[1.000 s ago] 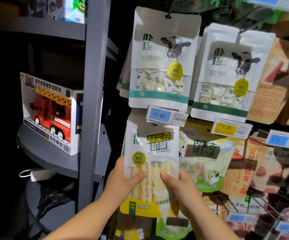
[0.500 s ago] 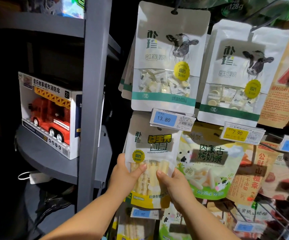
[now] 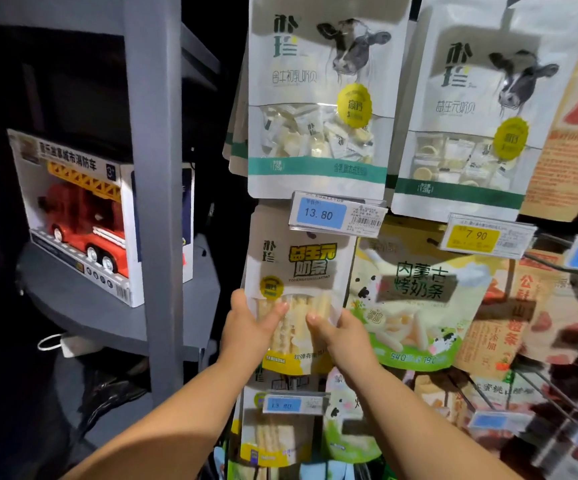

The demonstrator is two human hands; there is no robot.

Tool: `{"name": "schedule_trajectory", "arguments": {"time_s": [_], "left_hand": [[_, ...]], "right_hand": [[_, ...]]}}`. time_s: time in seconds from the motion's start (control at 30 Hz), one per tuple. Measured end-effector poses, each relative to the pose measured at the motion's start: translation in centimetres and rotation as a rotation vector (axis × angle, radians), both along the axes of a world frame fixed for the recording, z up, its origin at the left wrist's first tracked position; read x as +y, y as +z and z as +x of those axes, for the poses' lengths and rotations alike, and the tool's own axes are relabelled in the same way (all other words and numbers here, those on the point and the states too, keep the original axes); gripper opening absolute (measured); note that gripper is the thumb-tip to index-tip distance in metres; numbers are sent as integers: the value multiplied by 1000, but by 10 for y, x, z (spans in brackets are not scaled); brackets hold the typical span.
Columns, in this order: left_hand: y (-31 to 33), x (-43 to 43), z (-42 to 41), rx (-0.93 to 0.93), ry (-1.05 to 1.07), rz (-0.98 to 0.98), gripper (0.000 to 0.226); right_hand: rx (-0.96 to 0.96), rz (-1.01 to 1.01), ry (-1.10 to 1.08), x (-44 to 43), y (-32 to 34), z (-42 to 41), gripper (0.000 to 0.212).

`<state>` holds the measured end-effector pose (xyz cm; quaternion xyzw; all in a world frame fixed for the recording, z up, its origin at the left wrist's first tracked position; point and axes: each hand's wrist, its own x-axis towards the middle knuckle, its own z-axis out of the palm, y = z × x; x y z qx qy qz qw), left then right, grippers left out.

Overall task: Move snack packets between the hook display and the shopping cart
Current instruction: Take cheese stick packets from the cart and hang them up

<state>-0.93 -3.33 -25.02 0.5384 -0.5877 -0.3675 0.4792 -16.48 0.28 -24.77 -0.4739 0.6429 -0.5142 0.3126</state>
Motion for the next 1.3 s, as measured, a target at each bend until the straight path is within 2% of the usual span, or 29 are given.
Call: {"name": "schedule_trajectory", "arguments": {"time_s": [0.13,0.23,0.33,0.4,0.47,0.57,0.67,0.8,0.93,1.1,1.2,1.3], "left_hand": [[-6,9,-3,20,47,-29,67],[-9,20,-5,-7,110,-96,75],[-12,33,-9,-85,198,-220,78],[-16,43,-15,-135,229,-319,72],[-19,57,-26,-159,193,-406,64],[-28,80,-51,-193,-15,-515,44],[-45,104,-83,-232,-289,-421,31],[-79,136,-128,-342,-563,-308,29],[-124,166,-171,-558,-758,-170,30],[-172,210,-206,-832,-1016,-14,43],[-202,228,-220,-850,-1121,133,50],[-227,246,-224,-816,-1187,257,67]], "right_hand": [[75,2,-30,12,-3,-1,17],[199,11,-111,22,-8,-4,34],[140,7,-159,37,-11,-9,31],[171,-22,-187,51,-13,-15,27],[204,-50,-229,68,-14,-23,25],[193,-54,-278,94,-22,-40,22],[215,8,-320,122,-34,-60,25],[204,95,-408,169,-61,-96,29],[162,192,-495,228,-91,-131,34],[41,377,-642,313,-149,-167,37],[-6,472,-748,356,-180,-183,37],[-46,539,-794,384,-202,-195,34]]}}
